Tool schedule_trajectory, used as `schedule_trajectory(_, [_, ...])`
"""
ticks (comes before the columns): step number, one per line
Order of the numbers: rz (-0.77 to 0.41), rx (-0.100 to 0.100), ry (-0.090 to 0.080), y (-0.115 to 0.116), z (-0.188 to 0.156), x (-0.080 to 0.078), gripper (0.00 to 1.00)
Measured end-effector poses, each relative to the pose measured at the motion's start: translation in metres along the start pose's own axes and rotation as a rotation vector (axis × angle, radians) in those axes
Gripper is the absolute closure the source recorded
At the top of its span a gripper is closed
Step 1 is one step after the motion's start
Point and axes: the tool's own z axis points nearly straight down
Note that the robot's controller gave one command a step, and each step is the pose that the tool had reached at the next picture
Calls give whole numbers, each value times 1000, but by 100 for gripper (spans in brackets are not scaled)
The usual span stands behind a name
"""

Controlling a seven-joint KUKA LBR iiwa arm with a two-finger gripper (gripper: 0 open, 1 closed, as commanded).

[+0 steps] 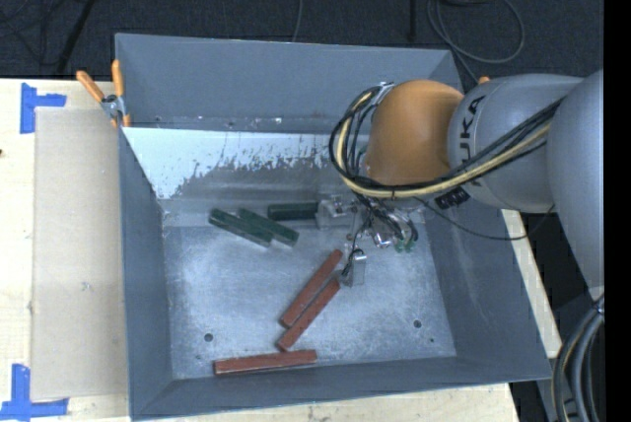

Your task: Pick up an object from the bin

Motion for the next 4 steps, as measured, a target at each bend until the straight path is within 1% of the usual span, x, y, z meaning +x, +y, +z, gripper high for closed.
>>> schedule_trajectory(1, [-128, 1, -3, 23, 0, 33, 0])
schedule_trajectory(2, [-219, 0, -1, 54, 1, 50, 0])
schedule_trajectory(3, [-215, 0, 5, 52, 1, 50, 100])
schedule_trajectory(4, [-510, 1, -9, 112, -114, 12, 100])
